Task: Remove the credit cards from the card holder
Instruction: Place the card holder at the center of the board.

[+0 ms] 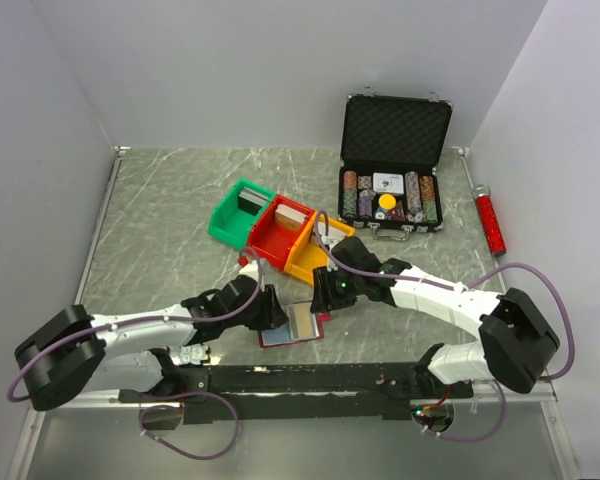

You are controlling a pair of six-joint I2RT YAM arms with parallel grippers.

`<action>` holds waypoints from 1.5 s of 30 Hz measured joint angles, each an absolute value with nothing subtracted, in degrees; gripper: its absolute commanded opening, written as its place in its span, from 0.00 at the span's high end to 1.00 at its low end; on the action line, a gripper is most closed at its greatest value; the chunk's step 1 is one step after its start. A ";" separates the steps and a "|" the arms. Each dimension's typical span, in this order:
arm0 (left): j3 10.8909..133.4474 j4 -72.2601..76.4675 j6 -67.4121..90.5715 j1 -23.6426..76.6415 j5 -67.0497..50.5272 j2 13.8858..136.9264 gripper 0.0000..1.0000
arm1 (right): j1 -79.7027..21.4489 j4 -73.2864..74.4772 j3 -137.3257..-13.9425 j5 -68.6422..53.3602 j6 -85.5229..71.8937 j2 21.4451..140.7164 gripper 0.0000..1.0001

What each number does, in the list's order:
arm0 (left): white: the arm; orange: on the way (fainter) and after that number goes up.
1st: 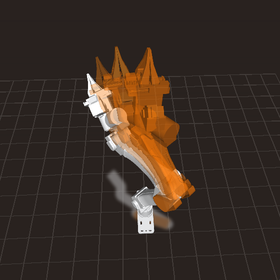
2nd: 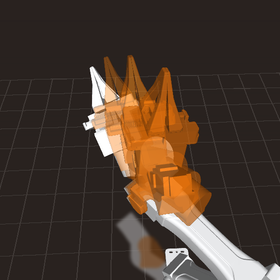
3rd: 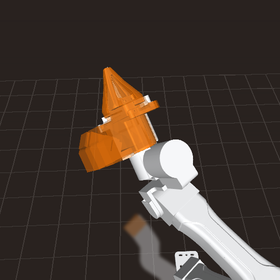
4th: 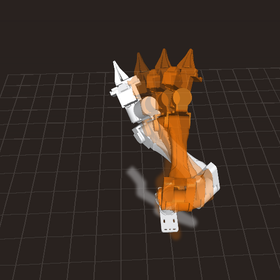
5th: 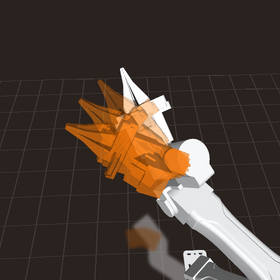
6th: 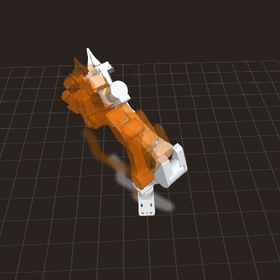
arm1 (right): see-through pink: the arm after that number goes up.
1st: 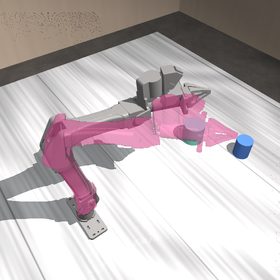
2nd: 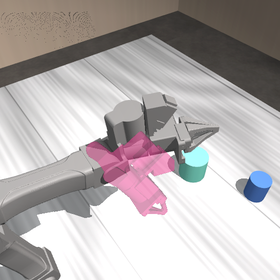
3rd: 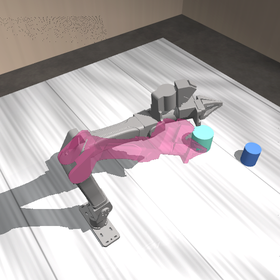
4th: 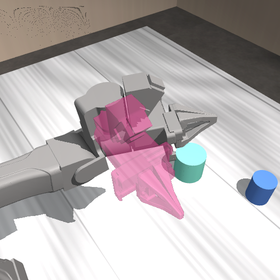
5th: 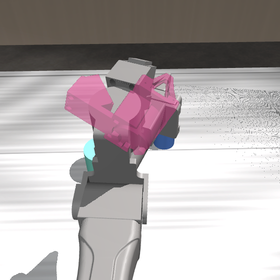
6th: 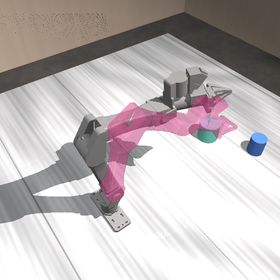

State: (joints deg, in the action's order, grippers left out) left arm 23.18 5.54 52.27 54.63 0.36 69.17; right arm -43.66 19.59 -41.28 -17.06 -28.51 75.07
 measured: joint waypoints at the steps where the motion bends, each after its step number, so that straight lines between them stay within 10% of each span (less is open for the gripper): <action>1: 23.18 4.51 52.16 54.63 1.02 68.18 0.56 | -43.66 19.31 -41.15 -17.26 -28.60 74.83 0.48; 16: 22.37 3.92 52.21 54.59 3.92 70.89 0.99 | -43.75 9.15 -40.82 -27.35 -31.16 80.99 0.53; 45: 21.82 8.34 52.38 54.63 3.95 72.93 0.99 | -42.48 5.82 -37.41 -28.58 -32.14 85.21 0.46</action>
State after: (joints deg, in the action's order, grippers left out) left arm 21.82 8.34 52.38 54.63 3.95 72.93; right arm -42.48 5.82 -37.41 -28.58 -32.14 85.21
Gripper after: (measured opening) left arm 0.014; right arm 0.540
